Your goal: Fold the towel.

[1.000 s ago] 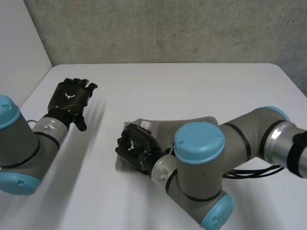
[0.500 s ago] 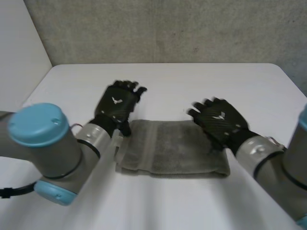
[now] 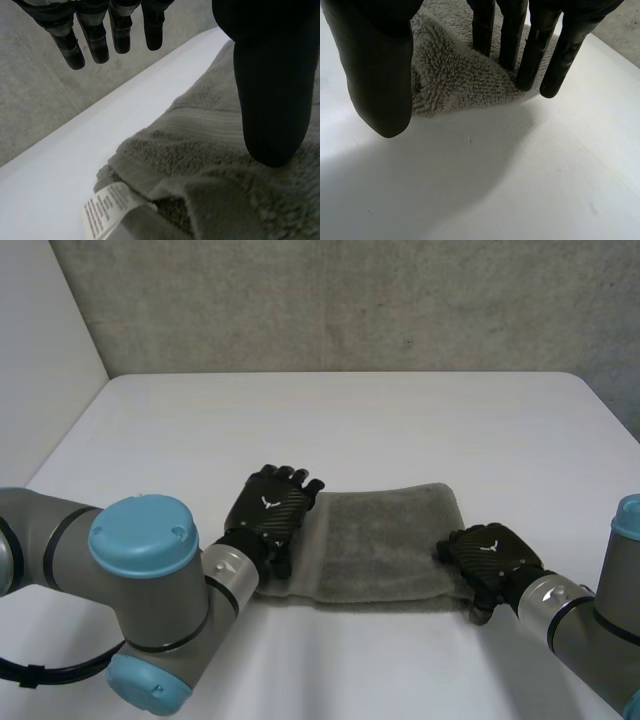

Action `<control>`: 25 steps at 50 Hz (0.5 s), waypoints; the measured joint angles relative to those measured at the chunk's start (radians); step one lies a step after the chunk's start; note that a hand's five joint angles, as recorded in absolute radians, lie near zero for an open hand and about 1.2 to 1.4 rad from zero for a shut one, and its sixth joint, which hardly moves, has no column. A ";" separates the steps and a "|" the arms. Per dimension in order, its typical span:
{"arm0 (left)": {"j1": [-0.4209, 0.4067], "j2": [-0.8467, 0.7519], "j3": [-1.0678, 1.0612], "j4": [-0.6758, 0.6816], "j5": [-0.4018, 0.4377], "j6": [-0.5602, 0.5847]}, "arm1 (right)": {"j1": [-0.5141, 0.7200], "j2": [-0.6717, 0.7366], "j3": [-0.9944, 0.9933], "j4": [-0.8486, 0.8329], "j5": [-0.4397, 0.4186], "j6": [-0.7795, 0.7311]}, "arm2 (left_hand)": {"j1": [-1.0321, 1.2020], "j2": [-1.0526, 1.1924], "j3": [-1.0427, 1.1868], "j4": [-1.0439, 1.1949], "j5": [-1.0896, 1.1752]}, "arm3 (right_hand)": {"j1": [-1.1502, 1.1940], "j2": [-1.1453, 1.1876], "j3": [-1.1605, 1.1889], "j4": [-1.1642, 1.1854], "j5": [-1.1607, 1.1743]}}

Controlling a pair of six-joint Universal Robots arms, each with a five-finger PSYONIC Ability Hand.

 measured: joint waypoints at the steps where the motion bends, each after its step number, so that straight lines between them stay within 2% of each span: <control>1: -0.004 0.005 -0.003 0.000 0.000 0.000 | 0.000 -0.004 0.002 -0.002 0.000 0.007 | 0.000 0.000 0.000 0.000 0.000 | 0.000 0.000 0.000 0.000 0.000; 10: -0.015 0.020 -0.012 0.002 -0.002 0.000 | 0.005 -0.019 0.025 -0.044 -0.007 0.068 | 0.000 0.000 0.000 0.000 0.000 | 0.072 0.076 0.076 0.071 0.072; 17: -0.010 0.027 -0.013 0.003 -0.002 -0.002 | 0.010 -0.016 0.033 -0.076 -0.010 0.086 | 0.000 0.000 0.000 0.000 0.000 | 0.475 0.455 0.467 0.468 0.454; 18: -0.008 0.031 -0.013 0.003 -0.003 -0.003 | 0.009 -0.015 0.033 -0.080 -0.009 0.087 | 0.000 0.000 0.000 0.000 0.000 | 0.643 0.626 0.658 0.645 0.630; 19: -0.007 0.034 -0.013 0.003 -0.003 -0.004 | 0.009 -0.014 0.033 -0.081 -0.008 0.087 | 0.000 0.000 0.000 0.000 0.000 | 0.721 0.701 0.750 0.754 0.739; 21: -0.004 0.043 -0.013 0.002 -0.003 -0.005 | 0.006 -0.015 0.033 -0.084 -0.003 0.086 | 0.000 0.000 0.000 0.000 0.000 | 0.782 0.759 0.841 0.842 0.809; 25: 0.005 0.073 -0.019 0.002 -0.007 -0.008 | 0.000 -0.043 0.032 -0.085 0.022 0.071 | 0.000 0.000 0.000 0.000 0.000 | 0.786 0.763 0.858 0.857 0.812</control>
